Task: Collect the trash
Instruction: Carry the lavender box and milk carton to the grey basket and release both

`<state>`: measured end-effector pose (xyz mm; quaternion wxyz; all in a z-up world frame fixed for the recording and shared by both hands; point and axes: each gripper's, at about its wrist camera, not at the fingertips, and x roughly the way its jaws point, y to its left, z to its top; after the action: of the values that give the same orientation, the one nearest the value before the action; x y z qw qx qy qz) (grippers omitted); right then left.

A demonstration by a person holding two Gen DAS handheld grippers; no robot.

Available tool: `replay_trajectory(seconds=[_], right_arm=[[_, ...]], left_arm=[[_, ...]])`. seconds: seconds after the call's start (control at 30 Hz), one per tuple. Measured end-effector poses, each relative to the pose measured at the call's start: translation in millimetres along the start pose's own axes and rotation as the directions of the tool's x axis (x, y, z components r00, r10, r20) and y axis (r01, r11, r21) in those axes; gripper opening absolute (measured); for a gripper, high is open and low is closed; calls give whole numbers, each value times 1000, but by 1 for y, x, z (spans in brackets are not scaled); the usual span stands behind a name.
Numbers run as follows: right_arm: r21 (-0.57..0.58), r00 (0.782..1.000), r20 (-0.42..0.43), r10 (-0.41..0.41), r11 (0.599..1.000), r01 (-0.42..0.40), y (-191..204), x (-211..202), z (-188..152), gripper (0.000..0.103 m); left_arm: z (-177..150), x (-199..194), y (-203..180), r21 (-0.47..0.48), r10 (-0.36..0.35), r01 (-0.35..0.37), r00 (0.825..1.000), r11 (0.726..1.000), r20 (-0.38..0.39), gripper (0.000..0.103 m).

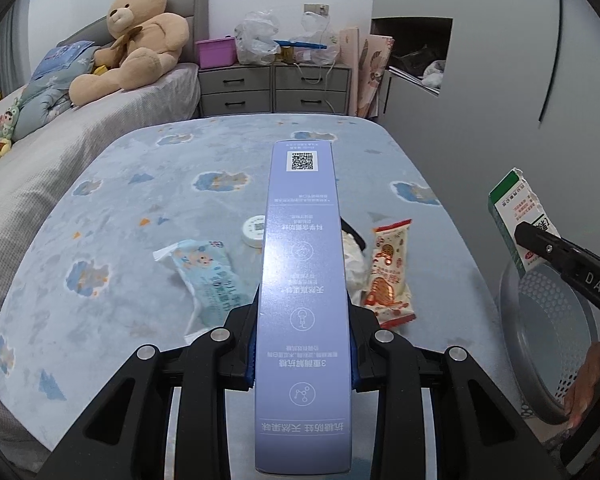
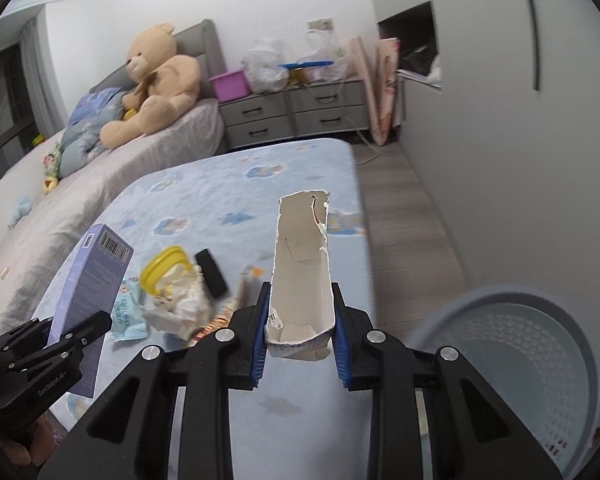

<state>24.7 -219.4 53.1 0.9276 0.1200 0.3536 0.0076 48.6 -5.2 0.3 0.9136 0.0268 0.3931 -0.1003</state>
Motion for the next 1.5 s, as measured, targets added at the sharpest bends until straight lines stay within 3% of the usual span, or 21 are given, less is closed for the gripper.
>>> replay_trajectory(seconds=[0.2, 0.4, 0.67, 1.07, 1.17, 1.23, 1.27, 1.33, 1.5], right_arm=[[99, 994, 7, -105, 990, 104, -61, -42, -23, 27], [188, 984, -9, -177, 966, 175, -110, -80, -52, 27], [204, 982, -20, -189, 961, 189, -129, -92, -68, 27], [244, 977, -52, -206, 946, 212, -152, -87, -72, 28], [265, 975, -50, -218, 938, 223, -159, -89, -73, 30], [276, 975, -45, -218, 935, 222, -162, -91, -73, 32], [278, 975, -42, -220, 934, 223, -162, -92, -74, 40], [278, 975, -34, -222, 935, 222, -163, -92, -74, 48], [271, 975, -30, -219, 937, 219, -163, -91, -72, 49]], left_arm=[[-5, -1, -49, 79, -109, 109, 994, 991, -12, 31], [-16, -7, -104, 176, -240, 244, 970, 954, -44, 31], [-31, -2, -160, 245, -342, 365, 931, 898, -131, 31], [-42, -2, -210, 292, -431, 473, 880, 832, -197, 31], [-44, -2, -214, 301, -434, 477, 878, 826, -199, 31], [-43, -2, -215, 304, -432, 474, 880, 826, -197, 49], [-42, -2, -214, 304, -430, 470, 882, 829, -192, 54], [-41, -2, -214, 306, -428, 466, 885, 830, -185, 56], [-40, -2, -210, 299, -415, 452, 892, 840, -180, 56]])
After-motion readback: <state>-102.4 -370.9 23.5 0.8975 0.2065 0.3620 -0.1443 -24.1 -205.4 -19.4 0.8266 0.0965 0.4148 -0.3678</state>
